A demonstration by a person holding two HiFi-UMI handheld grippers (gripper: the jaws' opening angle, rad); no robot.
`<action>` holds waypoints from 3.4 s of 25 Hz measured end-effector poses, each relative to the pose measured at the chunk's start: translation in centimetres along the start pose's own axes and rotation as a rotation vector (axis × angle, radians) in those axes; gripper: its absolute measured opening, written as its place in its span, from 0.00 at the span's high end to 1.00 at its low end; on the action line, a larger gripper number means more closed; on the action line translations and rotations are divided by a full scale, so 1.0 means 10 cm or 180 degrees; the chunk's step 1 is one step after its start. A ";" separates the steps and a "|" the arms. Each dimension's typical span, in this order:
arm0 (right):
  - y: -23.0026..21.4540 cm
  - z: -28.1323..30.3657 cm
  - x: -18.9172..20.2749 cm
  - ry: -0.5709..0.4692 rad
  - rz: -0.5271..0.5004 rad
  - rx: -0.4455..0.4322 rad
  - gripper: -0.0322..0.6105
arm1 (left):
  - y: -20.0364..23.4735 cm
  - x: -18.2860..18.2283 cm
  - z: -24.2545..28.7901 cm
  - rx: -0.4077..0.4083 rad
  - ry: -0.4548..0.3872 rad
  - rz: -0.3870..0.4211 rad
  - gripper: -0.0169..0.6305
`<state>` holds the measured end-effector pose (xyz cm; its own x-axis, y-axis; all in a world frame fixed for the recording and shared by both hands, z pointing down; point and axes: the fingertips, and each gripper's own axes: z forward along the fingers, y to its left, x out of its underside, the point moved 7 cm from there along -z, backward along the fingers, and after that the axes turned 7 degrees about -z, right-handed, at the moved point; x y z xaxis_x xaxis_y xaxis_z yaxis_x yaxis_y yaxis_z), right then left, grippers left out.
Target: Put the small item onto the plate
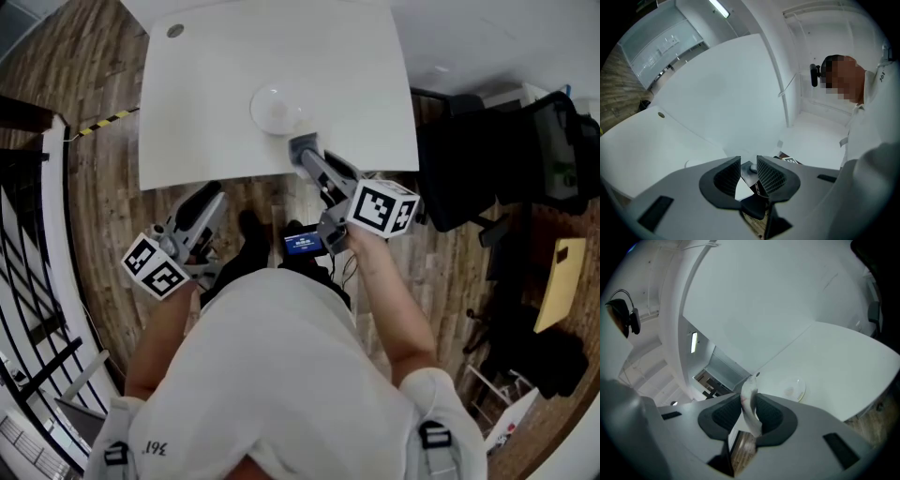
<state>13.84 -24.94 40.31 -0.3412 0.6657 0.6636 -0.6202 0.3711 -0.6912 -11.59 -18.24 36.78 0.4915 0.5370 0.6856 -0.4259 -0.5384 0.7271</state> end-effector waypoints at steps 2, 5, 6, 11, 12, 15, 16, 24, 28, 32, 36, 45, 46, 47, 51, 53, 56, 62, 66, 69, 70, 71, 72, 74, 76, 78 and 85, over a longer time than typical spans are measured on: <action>-0.03 0.12 0.04 0.0000 0.0029 0.0108 0.79 | 0.14 -0.07 -0.01 0.0029 0.0060 -0.0001 0.82; -0.07 0.31 0.10 0.0013 0.0061 0.0268 0.79 | 0.34 -0.17 -0.03 0.0097 0.0135 -0.0025 0.82; -0.09 0.38 0.11 0.0020 0.0064 0.0314 0.79 | 0.40 -0.20 -0.03 0.0123 0.0164 -0.0037 0.82; -0.30 0.67 0.13 0.0099 0.0065 0.0471 0.79 | 0.59 -0.20 0.05 0.0175 0.0291 -0.0087 0.82; -0.36 0.73 0.12 0.0126 0.0063 0.0496 0.79 | 0.61 -0.19 0.08 0.0172 0.0305 -0.0094 0.82; -0.54 0.95 0.11 0.0244 0.0040 0.0557 0.79 | 0.66 -0.20 0.17 0.0158 0.0320 -0.0098 0.82; -0.59 1.01 0.11 0.0291 0.0027 0.0571 0.79 | 0.68 -0.20 0.20 0.0147 0.0324 -0.0103 0.82; -0.95 1.50 0.01 0.0581 -0.0068 0.0592 0.79 | 0.85 -0.14 0.36 -0.0078 0.0344 -0.0188 0.82; -1.10 1.78 0.03 0.0770 -0.0173 0.0613 0.79 | 0.93 -0.14 0.39 -0.0191 0.0350 -0.0231 0.82; -1.20 1.98 0.03 0.0860 -0.0226 0.0566 0.79 | 1.01 -0.15 0.42 -0.0281 0.0330 -0.0253 0.82; -1.24 2.07 0.02 0.0845 -0.0237 0.0534 0.79 | 1.04 -0.16 0.45 -0.0317 0.0336 -0.0275 0.82; -1.37 2.16 0.05 0.0840 -0.0270 0.0511 0.79 | 1.15 -0.16 0.60 -0.0312 0.0372 -0.0327 0.82; -1.37 2.16 0.05 0.0843 -0.0278 0.0518 0.79 | 1.16 -0.17 0.62 -0.0310 0.0373 -0.0330 0.82; -1.37 2.15 0.05 0.0842 -0.0287 0.0536 0.79 | 1.16 -0.17 0.63 -0.0306 0.0373 -0.0333 0.82; -1.39 2.11 0.07 0.0848 -0.0325 0.0612 0.79 | 1.15 -0.19 0.64 -0.0286 0.0356 -0.0345 0.82; -1.39 2.11 0.08 0.0849 -0.0318 0.0621 0.79 | 1.16 -0.19 0.64 -0.0287 0.0356 -0.0355 0.82; -1.39 2.12 0.07 0.0898 -0.0440 0.0715 0.78 | 1.16 -0.18 0.64 -0.0288 0.0367 -0.0371 0.82; -1.38 2.15 0.07 0.1028 -0.0810 0.0940 0.71 | 1.17 -0.17 0.63 -0.0276 0.0370 -0.0392 0.82; -1.37 2.16 0.04 0.1064 -0.0964 0.1013 0.69 | 1.17 -0.17 0.64 -0.0275 0.0370 -0.0394 0.82; -1.38 2.15 0.03 0.1106 -0.1005 0.1069 0.68 | 1.16 -0.17 0.64 -0.0273 0.0371 -0.0397 0.82; -1.39 2.14 0.02 0.1114 -0.1011 0.1100 0.68 | 1.16 -0.17 0.65 -0.0270 0.0370 -0.0399 0.82; -1.41 2.13 0.02 0.1115 -0.1015 0.1131 0.67 | 1.16 -0.18 0.65 -0.0268 0.0369 -0.0401 0.82; -1.42 2.13 0.02 0.1109 -0.1013 0.1152 0.66 | 1.17 -0.18 0.65 -0.0267 0.0366 -0.0402 0.82; -1.44 2.12 0.03 0.1095 -0.0994 0.1149 0.66 | 1.17 -0.19 0.65 -0.0261 0.0358 -0.0406 0.82; -1.44 2.12 0.03 0.1095 -0.0972 0.1128 0.66 | 1.17 -0.19 0.66 -0.0252 0.0353 -0.0411 0.82; -1.44 2.12 0.03 0.1097 -0.0953 0.1112 0.66 | 1.17 -0.19 0.66 -0.0246 0.0354 -0.0414 0.82; -1.42 2.09 0.02 0.1112 -0.0929 0.1097 0.66 | 1.16 -0.22 0.67 -0.0244 0.0363 -0.0433 0.82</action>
<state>7.81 -43.58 56.28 0.0963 0.7636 0.6384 -0.8682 0.3781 -0.3213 -12.53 -29.98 43.48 0.4610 0.6741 0.5772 -0.4201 -0.4071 0.8110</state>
